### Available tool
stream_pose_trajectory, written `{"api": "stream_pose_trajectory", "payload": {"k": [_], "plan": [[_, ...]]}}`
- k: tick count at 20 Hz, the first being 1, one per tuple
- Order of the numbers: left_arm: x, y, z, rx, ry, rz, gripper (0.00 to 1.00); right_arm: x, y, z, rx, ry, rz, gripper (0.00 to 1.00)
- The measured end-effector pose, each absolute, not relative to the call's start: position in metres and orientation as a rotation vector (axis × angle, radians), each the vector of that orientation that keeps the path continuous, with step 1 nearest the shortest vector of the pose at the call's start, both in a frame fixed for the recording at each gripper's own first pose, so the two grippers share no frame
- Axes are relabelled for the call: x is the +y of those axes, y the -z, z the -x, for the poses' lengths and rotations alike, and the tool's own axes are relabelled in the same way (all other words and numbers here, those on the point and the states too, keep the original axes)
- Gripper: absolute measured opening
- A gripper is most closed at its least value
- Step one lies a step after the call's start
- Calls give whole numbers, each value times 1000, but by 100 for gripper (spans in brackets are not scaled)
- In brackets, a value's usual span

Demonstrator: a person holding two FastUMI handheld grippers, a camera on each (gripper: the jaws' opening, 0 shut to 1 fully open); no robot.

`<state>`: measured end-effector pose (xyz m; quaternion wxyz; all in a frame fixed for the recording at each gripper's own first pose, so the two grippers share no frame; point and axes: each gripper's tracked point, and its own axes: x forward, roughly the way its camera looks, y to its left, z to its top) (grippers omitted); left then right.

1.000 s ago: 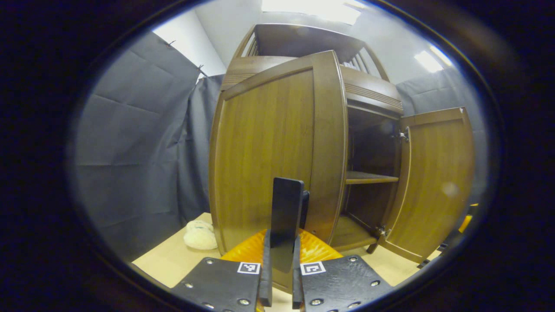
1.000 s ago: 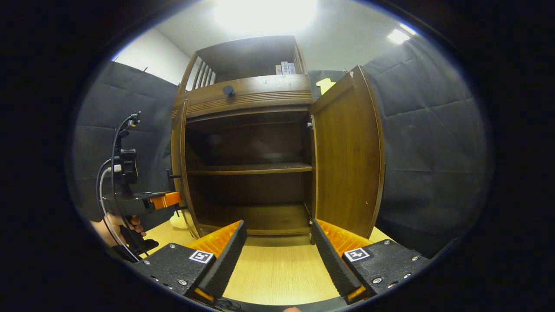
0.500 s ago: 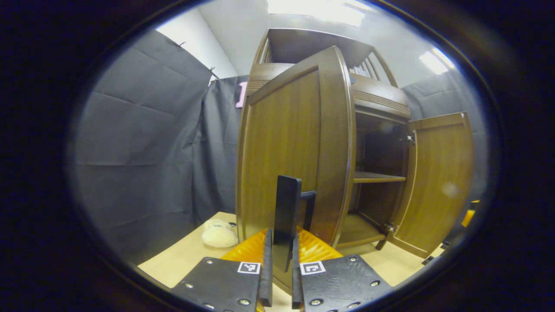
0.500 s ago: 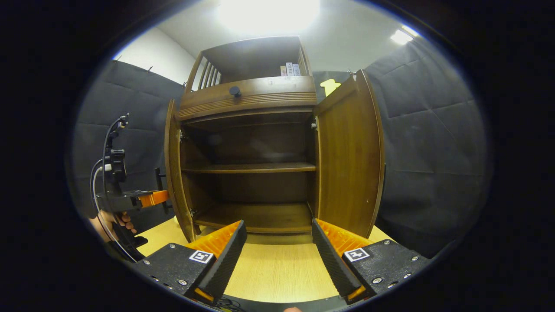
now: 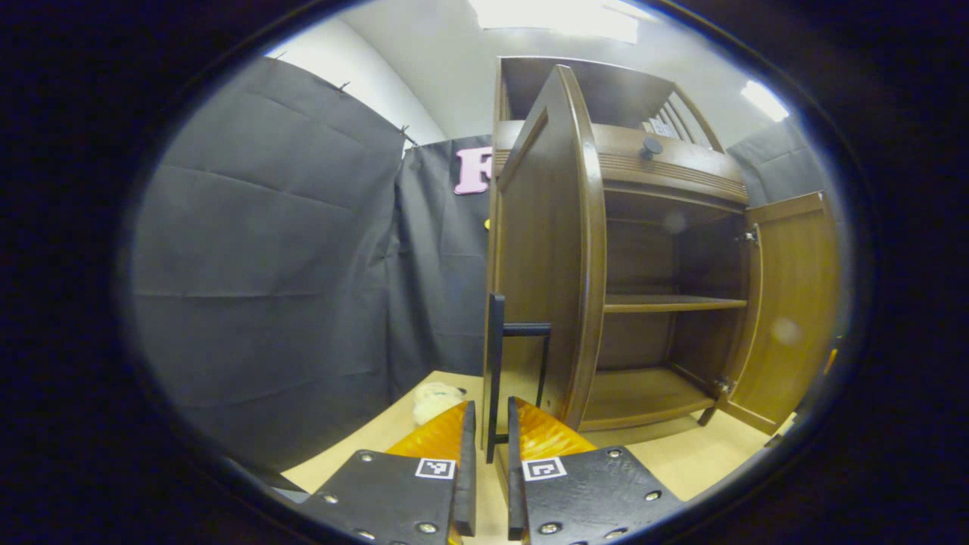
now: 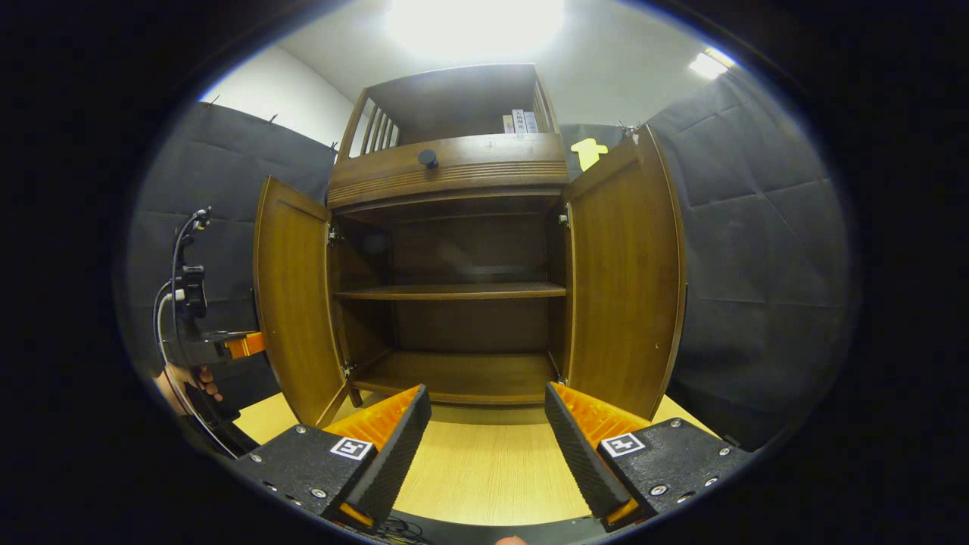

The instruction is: Open the right door of the double-door shoe cabinet with the right hand, and open the left door with the left hand.

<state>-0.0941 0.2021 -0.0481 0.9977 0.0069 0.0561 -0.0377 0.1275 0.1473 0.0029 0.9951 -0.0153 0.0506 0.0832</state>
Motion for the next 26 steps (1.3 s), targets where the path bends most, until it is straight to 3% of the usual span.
{"api": "stream_pose_trajectory", "payload": {"k": [10,13,15,19,26], "plan": [[301,22,130,65,-69,-56,22,169,-4,-114,93,-209,34,94],[314,10,149,57,-63,-29,15,171,-9,-110,84,-214,39,94],[304,-3,161,45,-25,-22,12,174,-15,-108,73,-215,31,94],[277,-24,206,11,34,-44,22,175,-26,-104,51,-212,34,94],[220,-33,258,16,131,-13,22,169,-37,-94,22,-189,29,94]]}}
